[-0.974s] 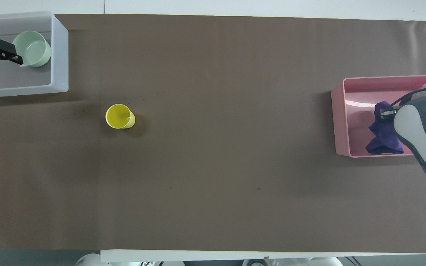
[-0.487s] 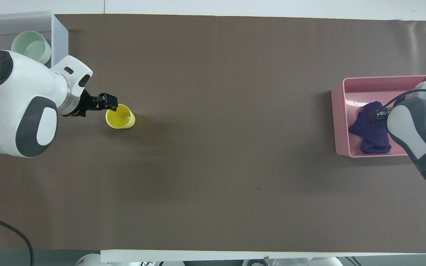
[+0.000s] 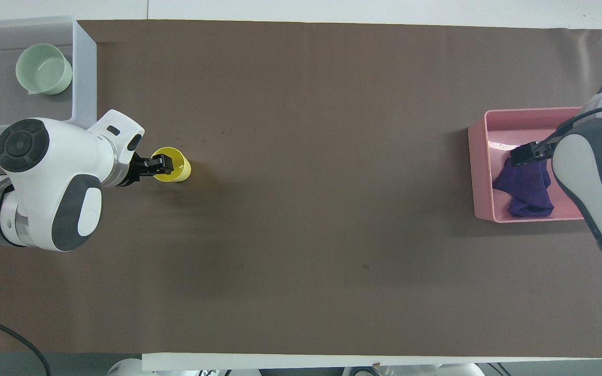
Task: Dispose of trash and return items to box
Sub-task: 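Lift the yellow cup with the left gripper and carry it to the bin, then lower the yellow cup into the green bowl and open the left gripper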
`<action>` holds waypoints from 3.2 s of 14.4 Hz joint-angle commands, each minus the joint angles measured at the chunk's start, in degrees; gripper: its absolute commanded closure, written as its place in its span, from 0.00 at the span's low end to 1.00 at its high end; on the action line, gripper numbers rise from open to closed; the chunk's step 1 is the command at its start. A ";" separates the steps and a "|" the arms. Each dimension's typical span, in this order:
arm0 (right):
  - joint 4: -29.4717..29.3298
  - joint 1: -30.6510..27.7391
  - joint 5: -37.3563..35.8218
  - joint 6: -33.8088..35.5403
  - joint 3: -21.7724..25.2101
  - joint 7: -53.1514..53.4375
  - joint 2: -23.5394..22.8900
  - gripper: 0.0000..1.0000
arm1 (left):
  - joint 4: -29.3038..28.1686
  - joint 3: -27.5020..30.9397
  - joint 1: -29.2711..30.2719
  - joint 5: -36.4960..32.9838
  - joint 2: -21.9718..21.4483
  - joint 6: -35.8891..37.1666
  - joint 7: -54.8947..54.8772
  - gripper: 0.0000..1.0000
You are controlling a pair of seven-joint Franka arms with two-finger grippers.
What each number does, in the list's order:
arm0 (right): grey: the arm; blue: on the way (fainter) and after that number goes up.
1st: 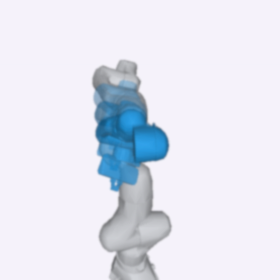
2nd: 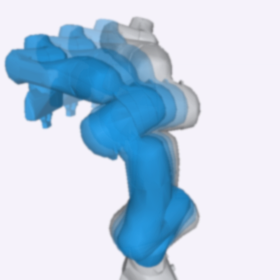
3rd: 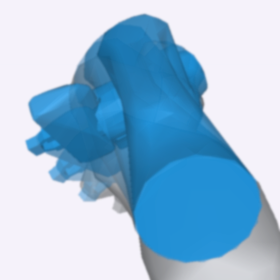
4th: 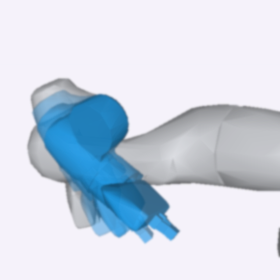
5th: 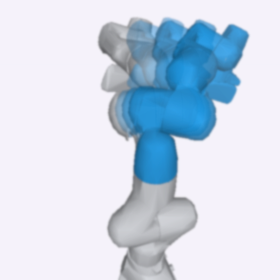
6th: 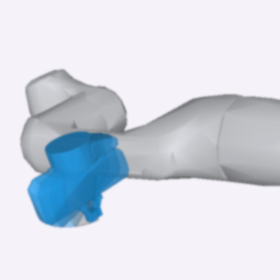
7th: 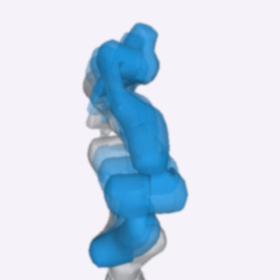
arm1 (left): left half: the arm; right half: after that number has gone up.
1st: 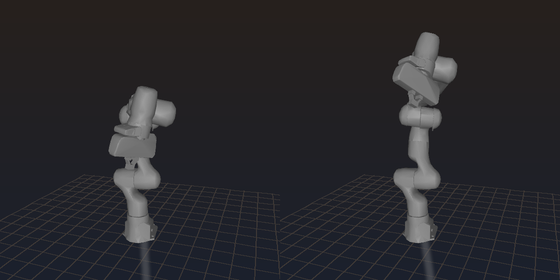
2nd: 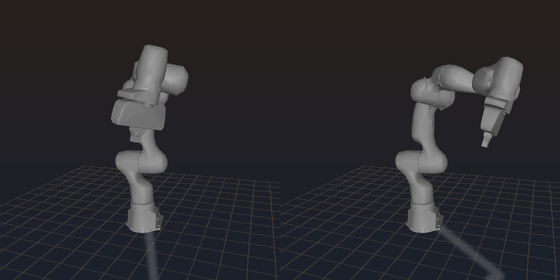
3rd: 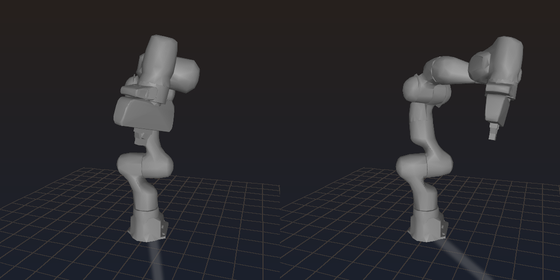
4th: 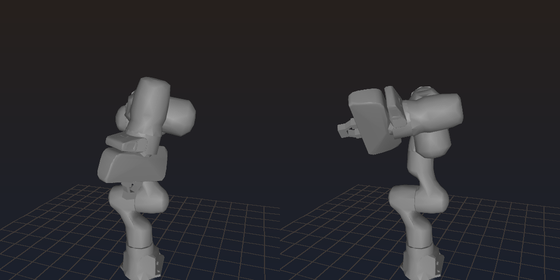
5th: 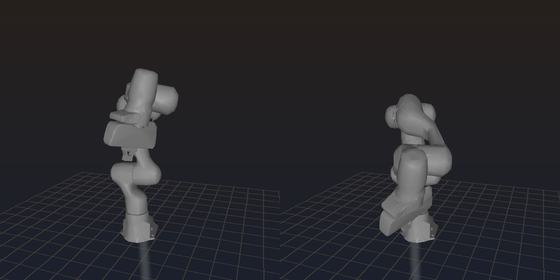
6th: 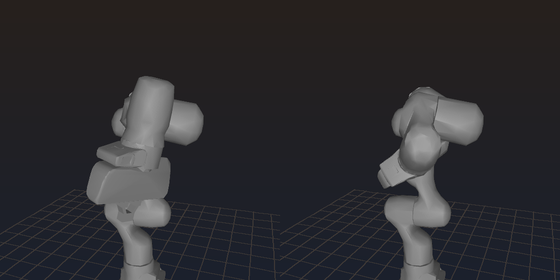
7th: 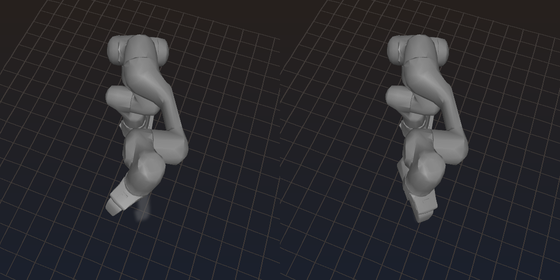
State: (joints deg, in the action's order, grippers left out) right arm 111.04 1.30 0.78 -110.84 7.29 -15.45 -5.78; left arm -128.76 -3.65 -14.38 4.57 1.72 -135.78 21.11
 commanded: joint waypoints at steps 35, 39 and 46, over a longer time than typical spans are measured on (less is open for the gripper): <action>-11.46 7.23 2.21 25.67 0.00 8.15 10.27 0.00 | 47.47 1.54 24.93 0.97 31.60 2.45 -11.35 0.43; -11.46 7.23 2.21 25.85 0.18 8.06 10.27 0.00 | 47.64 1.63 24.14 0.01 30.63 6.11 -11.18 0.00; -11.55 7.14 2.21 25.58 0.36 7.89 11.94 0.00 | 39.17 0.75 19.40 -4.83 10.38 26.52 -11.62 0.00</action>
State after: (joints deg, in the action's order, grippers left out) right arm 99.40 9.13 3.05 -85.39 7.61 -6.20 5.48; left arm -78.39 -3.44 7.05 0.80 22.28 -110.95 9.24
